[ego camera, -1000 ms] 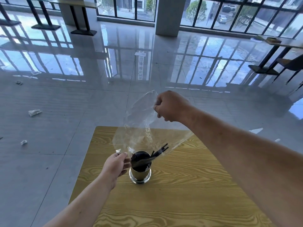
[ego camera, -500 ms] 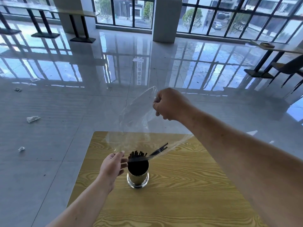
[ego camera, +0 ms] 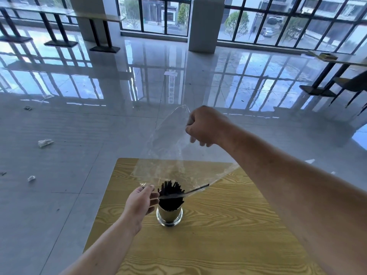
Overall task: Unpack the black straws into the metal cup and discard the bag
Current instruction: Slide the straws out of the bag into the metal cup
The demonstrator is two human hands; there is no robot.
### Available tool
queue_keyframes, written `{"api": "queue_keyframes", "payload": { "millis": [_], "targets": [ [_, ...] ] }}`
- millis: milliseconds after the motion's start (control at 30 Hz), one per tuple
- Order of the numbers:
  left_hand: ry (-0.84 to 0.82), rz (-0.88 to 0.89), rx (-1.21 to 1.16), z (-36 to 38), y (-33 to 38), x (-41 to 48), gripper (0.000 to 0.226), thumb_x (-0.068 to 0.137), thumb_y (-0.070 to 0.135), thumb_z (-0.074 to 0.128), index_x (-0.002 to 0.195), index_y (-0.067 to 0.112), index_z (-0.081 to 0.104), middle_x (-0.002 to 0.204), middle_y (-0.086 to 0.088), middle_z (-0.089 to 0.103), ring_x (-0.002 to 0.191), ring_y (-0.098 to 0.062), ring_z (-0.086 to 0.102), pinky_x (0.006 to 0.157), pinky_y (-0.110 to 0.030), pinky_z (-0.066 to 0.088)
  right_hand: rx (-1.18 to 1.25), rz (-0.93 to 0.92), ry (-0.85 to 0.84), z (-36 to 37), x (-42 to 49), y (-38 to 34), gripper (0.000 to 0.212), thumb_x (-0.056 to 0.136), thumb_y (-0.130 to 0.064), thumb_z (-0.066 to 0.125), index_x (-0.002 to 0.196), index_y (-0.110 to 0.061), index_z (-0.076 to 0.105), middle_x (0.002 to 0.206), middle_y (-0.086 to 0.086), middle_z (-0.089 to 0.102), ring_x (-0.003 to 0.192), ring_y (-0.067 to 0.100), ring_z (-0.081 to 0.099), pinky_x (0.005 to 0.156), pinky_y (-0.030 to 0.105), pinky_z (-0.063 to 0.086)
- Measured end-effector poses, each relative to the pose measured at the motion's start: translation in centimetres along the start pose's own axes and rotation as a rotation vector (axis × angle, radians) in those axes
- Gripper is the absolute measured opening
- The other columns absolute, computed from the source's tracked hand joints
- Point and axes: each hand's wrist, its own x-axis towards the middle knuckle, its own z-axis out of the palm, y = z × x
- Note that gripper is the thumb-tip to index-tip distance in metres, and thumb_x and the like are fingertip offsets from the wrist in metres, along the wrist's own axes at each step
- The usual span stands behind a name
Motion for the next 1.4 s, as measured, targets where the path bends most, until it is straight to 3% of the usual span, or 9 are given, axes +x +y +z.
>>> {"api": "queue_keyframes", "payload": {
  "millis": [333,567,733,867,1000,1200,1400],
  "targets": [
    [0.045,0.170,-0.144,-0.7,0.7,-1.5,0.014,0.095,0.020,0.063,0.083,0.014,0.069,0.074,-0.008,0.071,0.063,-0.017,0.066,0.068,-0.038,0.051,-0.001,-0.019,-0.036,-1.5,0.3,-1.1,0.016,0.094,-0.008,0.058,0.090,-0.012,0.073,0.069,-0.001,0.080,0.063,0.022,0.080,0.058,0.040,0.068],
    [0.045,0.183,-0.184,-2.2,0.6,-1.2,0.013,0.096,0.019,0.064,0.087,0.011,0.068,0.074,-0.009,0.072,0.070,-0.022,0.069,0.071,-0.041,0.057,-0.003,-0.027,0.001,-0.1,1.2,-1.2,0.017,0.091,-0.007,0.059,0.084,-0.012,0.074,0.069,0.003,0.080,0.063,0.028,0.079,0.058,0.042,0.067],
    [0.013,0.106,-0.052,-1.8,-0.4,0.0,0.014,0.096,0.024,0.067,0.094,0.011,0.072,0.081,-0.003,0.076,0.076,-0.018,0.067,0.072,-0.037,0.056,-0.098,-0.068,-0.038,3.7,0.7,-1.5,0.018,0.090,-0.009,0.056,0.086,-0.012,0.073,0.095,0.016,0.079,0.081,0.033,0.071,0.079,0.045,0.066],
    [-0.006,0.100,-0.040,-1.6,-0.5,0.3,0.017,0.093,0.031,0.069,0.096,0.015,0.074,0.089,-0.004,0.080,0.081,-0.016,0.071,0.074,-0.036,0.055,-0.075,-0.060,-0.030,3.2,1.0,-1.2,0.018,0.088,-0.008,0.056,0.081,-0.011,0.073,0.078,0.012,0.080,0.074,0.032,0.077,0.071,0.050,0.068],
    [-0.005,0.082,-0.094,-1.7,-0.7,0.5,0.025,0.097,0.030,0.055,0.089,0.015,0.073,0.095,-0.008,0.081,0.089,-0.020,0.073,0.084,-0.041,0.052,-0.048,-0.061,-0.002,1.2,1.6,-1.6,0.020,0.086,-0.007,0.056,0.079,-0.012,0.074,0.066,0.003,0.079,0.056,0.023,0.077,0.055,0.044,0.067],
    [-0.059,0.057,-0.204,-2.0,-0.4,0.3,0.020,0.093,0.026,0.054,0.084,0.018,0.069,0.096,-0.013,0.079,0.091,-0.026,0.076,0.085,-0.044,0.049,-0.027,-0.040,-0.005,-0.7,1.6,-0.7,0.019,0.089,-0.008,0.057,0.081,-0.014,0.073,0.065,-0.001,0.079,0.055,0.021,0.077,0.051,0.037,0.065],
    [-0.099,0.113,-0.166,-1.0,1.1,0.2,0.018,0.097,0.028,0.059,0.100,0.014,0.069,0.102,-0.011,0.080,0.100,-0.027,0.074,0.086,-0.044,0.051,0.080,-0.010,-0.012,-3.1,1.2,0.3,0.015,0.095,-0.011,0.059,0.090,-0.010,0.073,0.067,-0.001,0.080,0.052,0.019,0.073,0.046,0.028,0.060]
  ]
}}
